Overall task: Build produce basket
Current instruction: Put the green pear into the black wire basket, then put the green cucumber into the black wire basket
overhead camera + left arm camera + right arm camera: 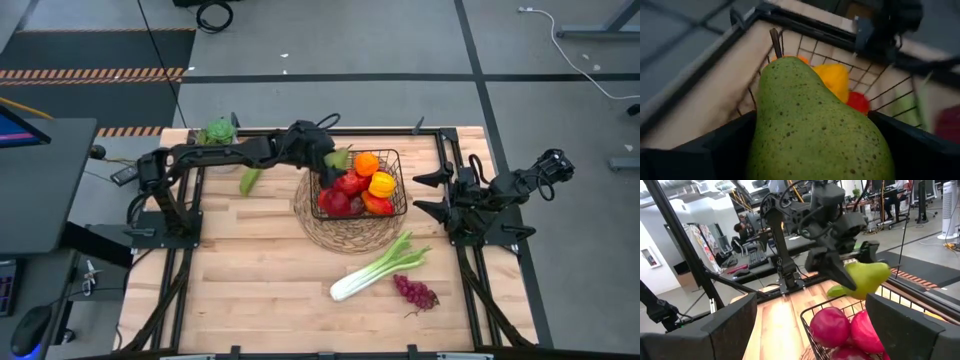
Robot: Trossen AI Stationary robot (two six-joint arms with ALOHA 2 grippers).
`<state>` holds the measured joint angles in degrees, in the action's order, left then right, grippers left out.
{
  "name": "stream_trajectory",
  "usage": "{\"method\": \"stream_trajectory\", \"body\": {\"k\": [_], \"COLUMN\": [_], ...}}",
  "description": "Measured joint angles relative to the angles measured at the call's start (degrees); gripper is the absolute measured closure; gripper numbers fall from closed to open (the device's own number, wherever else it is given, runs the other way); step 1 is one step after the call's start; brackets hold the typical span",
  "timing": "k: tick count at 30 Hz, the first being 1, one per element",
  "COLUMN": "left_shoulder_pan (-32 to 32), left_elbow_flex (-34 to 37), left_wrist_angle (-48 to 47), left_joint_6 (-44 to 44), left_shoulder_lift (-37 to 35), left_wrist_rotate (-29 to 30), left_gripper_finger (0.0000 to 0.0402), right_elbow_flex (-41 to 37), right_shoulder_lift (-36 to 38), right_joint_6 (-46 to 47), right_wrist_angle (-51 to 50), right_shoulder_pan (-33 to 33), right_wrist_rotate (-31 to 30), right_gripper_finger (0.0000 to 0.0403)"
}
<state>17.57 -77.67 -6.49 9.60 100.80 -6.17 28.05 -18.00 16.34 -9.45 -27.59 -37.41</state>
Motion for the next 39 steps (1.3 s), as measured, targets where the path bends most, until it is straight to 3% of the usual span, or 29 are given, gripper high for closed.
{"method": "stream_trajectory", "body": {"k": [4,8,23,30,39], "left_shoulder_pan": [0.06,-0.16,-0.18,-0.18,-0.17], "left_elbow_flex": [0.00,0.00,0.00,0.00,0.09], "left_wrist_angle": [0.11,0.25,-0.90,-3.76,-5.49], "left_joint_6": [-11.91,-17.86,-14.88,-15.23,-15.45], "left_shoulder_lift": [0.41,0.41,0.54,1.25,3.19], "left_wrist_rotate": [2.02,2.58,2.51,2.53,5.16], "left_gripper_finger": [0.0035,0.0035,0.0034,0.0006,0.0002], "right_elbow_flex": [0.00,0.00,0.00,0.00,0.00], "right_shoulder_lift": [0.00,0.00,0.02,0.00,0.00], "right_joint_6": [0.00,0.00,0.00,0.00,0.00], "right_wrist_angle": [-0.01,-0.02,-0.04,-0.04,0.87], "right_shoulder_pan": [-0.01,-0.02,-0.02,0.00,-0.01], "right_wrist_rotate": [0.00,0.00,0.00,0.00,0.04], "right_gripper_finger": [0.0027,0.0027,0.0027,0.0027,0.0027]}}
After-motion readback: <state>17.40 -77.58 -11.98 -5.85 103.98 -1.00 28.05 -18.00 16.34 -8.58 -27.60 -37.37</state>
